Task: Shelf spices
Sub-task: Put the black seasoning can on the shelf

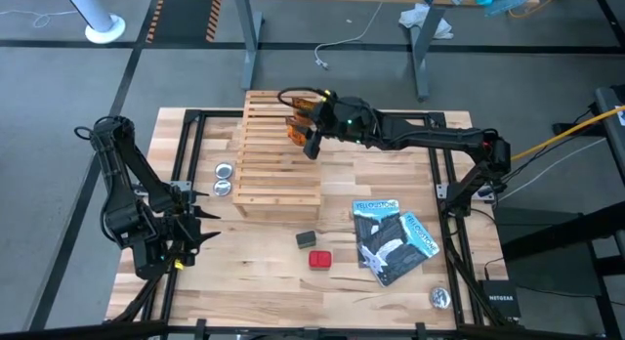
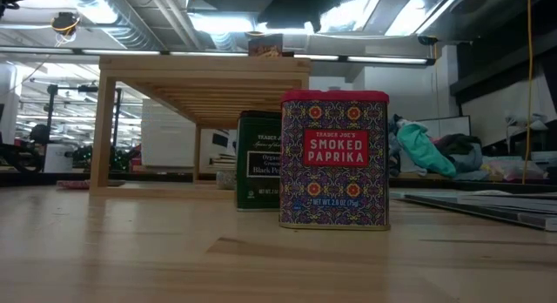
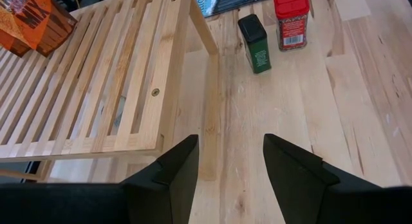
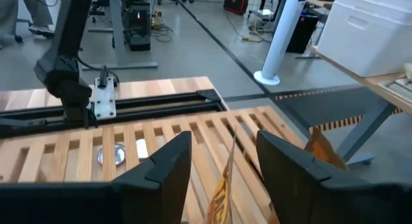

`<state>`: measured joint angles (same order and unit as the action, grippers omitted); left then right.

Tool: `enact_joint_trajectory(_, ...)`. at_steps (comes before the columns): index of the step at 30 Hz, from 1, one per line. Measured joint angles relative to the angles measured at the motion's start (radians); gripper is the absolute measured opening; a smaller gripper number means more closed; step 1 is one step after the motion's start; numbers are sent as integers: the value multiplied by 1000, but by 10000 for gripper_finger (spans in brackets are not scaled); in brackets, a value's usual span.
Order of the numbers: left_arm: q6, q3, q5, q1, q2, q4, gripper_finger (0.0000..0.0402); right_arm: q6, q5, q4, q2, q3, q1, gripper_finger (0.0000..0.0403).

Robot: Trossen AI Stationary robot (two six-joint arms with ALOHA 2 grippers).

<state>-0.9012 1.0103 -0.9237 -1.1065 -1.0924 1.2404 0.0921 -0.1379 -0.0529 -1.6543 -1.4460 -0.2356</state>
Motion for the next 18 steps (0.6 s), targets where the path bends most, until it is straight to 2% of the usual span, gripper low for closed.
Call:
enact_joint_trajectory(5, 0, 0, 0, 0, 0, 0, 169, 8, 13, -29, 2, -41, 7, 182)
enact_joint_trajectory(10, 0, 0, 0, 0, 0, 0, 169, 118, -9, -112, 18, -123, 48, 182)
enact_joint_trajectory(18, 0, 1, 0, 0, 0, 0, 169, 123, -100, -404, 72, -286, 186, 182)
